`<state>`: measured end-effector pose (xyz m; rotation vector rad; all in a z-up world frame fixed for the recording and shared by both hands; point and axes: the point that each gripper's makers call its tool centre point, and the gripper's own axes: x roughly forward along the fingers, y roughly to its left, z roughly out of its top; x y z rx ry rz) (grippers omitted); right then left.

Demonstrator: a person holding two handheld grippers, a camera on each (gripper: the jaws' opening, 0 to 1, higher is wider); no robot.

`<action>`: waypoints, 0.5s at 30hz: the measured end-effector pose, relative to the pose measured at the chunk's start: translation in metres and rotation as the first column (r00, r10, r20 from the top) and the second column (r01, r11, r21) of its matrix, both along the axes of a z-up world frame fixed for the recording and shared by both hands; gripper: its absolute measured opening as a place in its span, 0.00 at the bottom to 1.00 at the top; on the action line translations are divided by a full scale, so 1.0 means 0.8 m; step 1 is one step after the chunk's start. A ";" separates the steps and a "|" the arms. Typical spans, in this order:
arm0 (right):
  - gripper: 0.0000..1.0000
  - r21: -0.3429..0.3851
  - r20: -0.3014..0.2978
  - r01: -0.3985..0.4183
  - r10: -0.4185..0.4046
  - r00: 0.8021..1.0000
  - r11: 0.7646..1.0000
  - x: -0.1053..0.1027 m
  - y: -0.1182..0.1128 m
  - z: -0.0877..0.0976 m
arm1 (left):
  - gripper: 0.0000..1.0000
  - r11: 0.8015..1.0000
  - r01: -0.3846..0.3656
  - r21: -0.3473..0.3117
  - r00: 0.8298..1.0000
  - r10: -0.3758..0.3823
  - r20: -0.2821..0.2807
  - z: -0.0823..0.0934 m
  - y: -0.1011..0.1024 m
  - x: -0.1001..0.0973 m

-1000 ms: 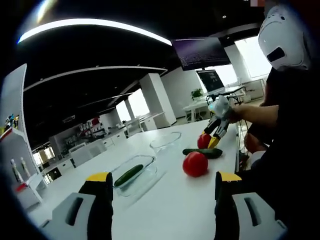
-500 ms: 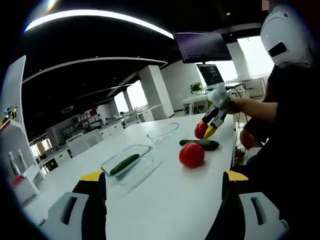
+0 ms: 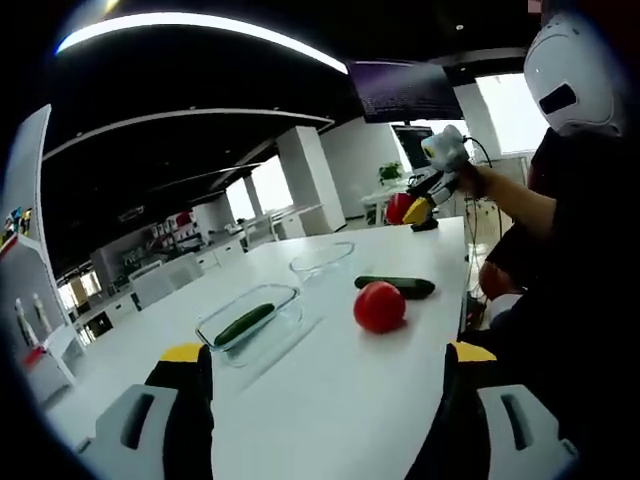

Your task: Sort the scattered tomatoes and cucumbers on the table and place them into their respective storage containers

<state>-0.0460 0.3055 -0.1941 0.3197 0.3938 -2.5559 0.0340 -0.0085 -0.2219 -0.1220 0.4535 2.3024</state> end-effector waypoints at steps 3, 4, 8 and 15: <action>0.42 -0.034 -0.032 0.003 -0.004 0.999 0.999 0.013 0.009 0.025 | 0.95 1.000 -0.003 0.000 1.000 0.003 0.003 -0.001 -0.001 0.000; 0.42 -0.042 -0.041 0.006 -0.007 0.999 0.999 0.017 0.012 0.031 | 0.95 1.000 -0.004 0.000 1.000 0.004 0.006 -0.002 -0.001 0.000; 0.42 -0.053 -0.059 0.018 -0.021 0.998 0.998 0.028 0.020 0.044 | 0.95 1.000 -0.010 -0.005 1.000 0.010 0.014 -0.004 -0.003 -0.001; 0.42 -0.040 -0.053 0.032 -0.034 0.998 0.999 0.031 0.021 0.043 | 0.95 1.000 -0.005 -0.010 1.000 0.005 0.007 -0.006 -0.003 0.001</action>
